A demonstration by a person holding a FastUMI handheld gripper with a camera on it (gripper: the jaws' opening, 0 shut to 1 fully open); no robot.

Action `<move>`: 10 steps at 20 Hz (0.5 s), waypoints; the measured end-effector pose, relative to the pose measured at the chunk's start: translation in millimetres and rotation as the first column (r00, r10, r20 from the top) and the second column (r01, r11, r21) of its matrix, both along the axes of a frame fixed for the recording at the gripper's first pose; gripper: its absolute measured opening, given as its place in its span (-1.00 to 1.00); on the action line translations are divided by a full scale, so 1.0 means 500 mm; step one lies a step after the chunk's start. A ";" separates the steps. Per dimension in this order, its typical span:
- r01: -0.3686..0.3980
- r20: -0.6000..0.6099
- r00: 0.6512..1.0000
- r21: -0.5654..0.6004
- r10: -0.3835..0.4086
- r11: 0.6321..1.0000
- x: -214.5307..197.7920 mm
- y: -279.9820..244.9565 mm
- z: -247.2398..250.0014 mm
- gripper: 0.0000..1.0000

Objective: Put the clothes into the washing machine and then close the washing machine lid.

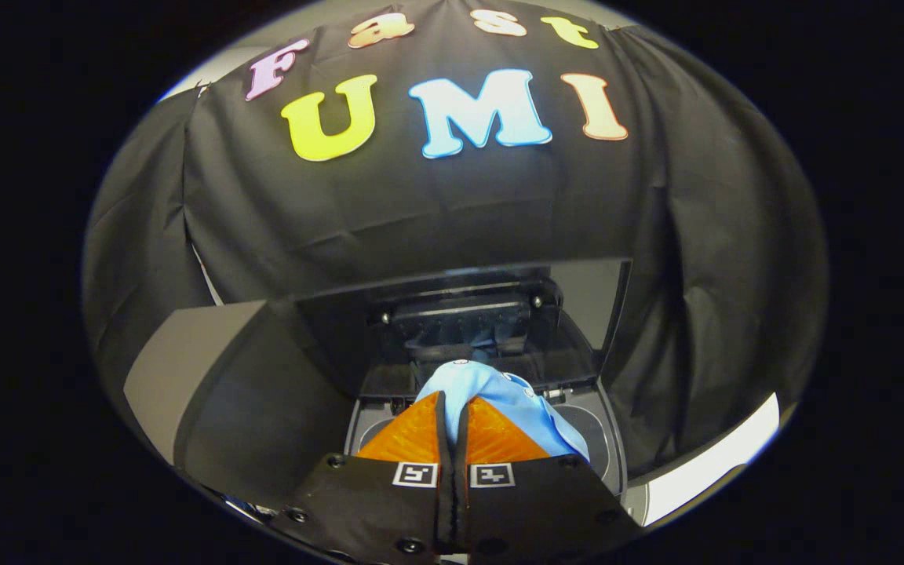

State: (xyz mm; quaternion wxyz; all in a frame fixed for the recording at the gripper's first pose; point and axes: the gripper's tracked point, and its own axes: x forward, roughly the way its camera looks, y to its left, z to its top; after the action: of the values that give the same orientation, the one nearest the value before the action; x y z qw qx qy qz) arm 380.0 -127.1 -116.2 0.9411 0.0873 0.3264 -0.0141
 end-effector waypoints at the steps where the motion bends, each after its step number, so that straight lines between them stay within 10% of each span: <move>1: -0.008 -0.033 0.999 -0.019 0.008 1.000 0.005 -0.002 -0.033 -0.98; 10: 0.057 -0.209 0.976 0.006 -0.054 0.998 0.028 -0.005 -0.225 -0.97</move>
State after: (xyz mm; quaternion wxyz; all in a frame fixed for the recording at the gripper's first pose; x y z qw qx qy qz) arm 394.3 -129.7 -228.5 0.9004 0.0998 0.4208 -0.0476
